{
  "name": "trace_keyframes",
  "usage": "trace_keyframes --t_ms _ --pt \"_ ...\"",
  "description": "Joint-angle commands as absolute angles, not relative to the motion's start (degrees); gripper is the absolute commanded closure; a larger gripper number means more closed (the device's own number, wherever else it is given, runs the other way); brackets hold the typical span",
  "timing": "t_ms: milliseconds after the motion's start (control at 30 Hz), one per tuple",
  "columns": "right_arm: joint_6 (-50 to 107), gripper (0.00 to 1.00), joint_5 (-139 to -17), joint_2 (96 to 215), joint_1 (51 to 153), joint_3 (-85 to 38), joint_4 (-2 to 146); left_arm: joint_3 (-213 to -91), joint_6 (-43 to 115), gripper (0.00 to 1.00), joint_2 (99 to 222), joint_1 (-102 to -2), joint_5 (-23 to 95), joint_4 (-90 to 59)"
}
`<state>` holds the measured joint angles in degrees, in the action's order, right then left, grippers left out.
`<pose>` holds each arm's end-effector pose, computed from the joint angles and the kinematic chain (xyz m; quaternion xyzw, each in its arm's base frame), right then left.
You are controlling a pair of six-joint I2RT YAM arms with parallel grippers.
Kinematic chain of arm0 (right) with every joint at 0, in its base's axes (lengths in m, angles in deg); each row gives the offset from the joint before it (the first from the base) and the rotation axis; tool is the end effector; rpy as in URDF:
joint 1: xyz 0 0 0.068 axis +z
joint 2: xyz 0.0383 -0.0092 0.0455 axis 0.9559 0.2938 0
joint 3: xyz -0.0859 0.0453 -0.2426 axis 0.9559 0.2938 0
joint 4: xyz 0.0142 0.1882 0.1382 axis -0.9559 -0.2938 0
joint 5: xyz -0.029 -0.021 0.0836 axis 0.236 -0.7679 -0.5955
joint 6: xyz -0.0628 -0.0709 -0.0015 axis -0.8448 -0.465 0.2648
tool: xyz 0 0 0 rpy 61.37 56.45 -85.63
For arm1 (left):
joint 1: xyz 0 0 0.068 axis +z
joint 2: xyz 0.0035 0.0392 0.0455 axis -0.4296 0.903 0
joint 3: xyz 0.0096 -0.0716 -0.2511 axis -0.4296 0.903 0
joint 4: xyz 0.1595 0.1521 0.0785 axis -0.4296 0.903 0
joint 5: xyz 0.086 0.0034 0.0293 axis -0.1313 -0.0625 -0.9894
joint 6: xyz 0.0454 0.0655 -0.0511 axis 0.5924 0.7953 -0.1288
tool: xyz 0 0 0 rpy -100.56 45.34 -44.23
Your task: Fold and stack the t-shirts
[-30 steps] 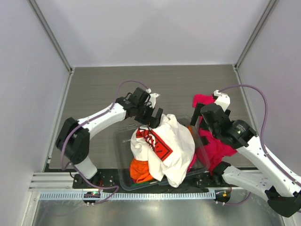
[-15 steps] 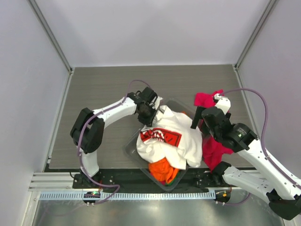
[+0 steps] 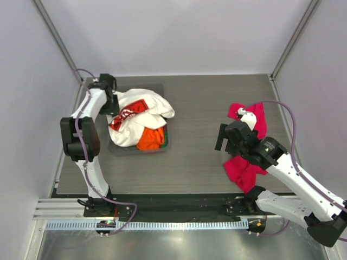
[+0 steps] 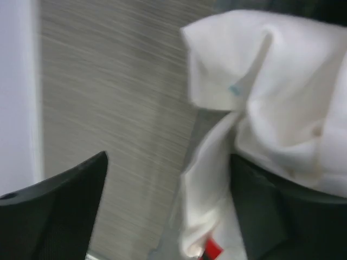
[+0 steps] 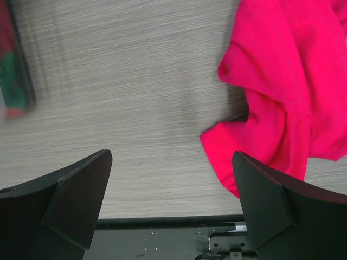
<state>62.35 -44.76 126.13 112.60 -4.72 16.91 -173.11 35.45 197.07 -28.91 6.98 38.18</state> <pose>0.1540 0.0790 0.2724 0.0830 0.9179 0.0477 0.3850 0.3906 0.0066 0.1885 -0.1076 0.9641 0.1516 0.1897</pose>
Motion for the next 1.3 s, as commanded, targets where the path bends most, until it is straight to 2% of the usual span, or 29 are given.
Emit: trace_keyframes --t_ms 0,133,200,300,333,467,600,733,867,967,1167,1267 --pt "61.6 0.01 -46.9 126.6 112.6 -7.6 18.0 -176.0 31.9 0.00 193.1 -27.9 0.6 40.8" --pt "61.6 0.01 -47.1 127.3 112.6 -7.1 18.8 -178.7 31.6 0.00 186.1 -34.6 -3.9 41.6" --pt "61.9 0.01 -47.7 127.5 112.6 -6.9 19.3 -180.4 30.0 0.00 183.5 -37.3 -2.2 43.0" --pt "62.6 0.01 -48.1 127.2 112.6 -6.1 19.9 -182.3 28.0 0.00 181.6 -43.9 6.2 41.2" --pt "62.8 0.01 -48.2 127.1 112.6 -5.8 20.0 -182.1 27.1 0.00 181.6 -46.9 14.2 40.0" --pt "63.3 0.01 -49.0 126.3 112.6 -5.7 20.1 -182.2 23.0 0.00 186.3 -52.5 28.2 33.2" --pt "64.2 0.01 -49.8 124.2 112.6 -6.0 19.0 -187.1 22.3 0.00 198.6 -56.0 33.1 31.8" --pt "65.0 0.01 -49.0 121.8 112.6 -6.2 17.0 -189.7 20.6 0.00 206.5 -56.0 40.6 29.5" --pt "65.3 0.01 -48.6 121.0 112.6 -6.3 15.6 -193.2 21.8 0.00 213.2 -55.1 38.0 31.7" --pt "65.3 0.01 -48.7 121.1 112.6 -6.7 15.1 -195.6 22.8 0.00 216.0 -51.4 33.4 37.4" --pt "64.9 0.01 -48.3 122.0 112.6 -7.0 14.9 -193.5 23.5 0.00 215.1 -37.8 31.1 36.7" --pt "64.8 0.01 -48.2 122.7 112.6 -7.4 14.7 -198.1 27.1 0.00 217.7 -32.4 28.9 39.8"
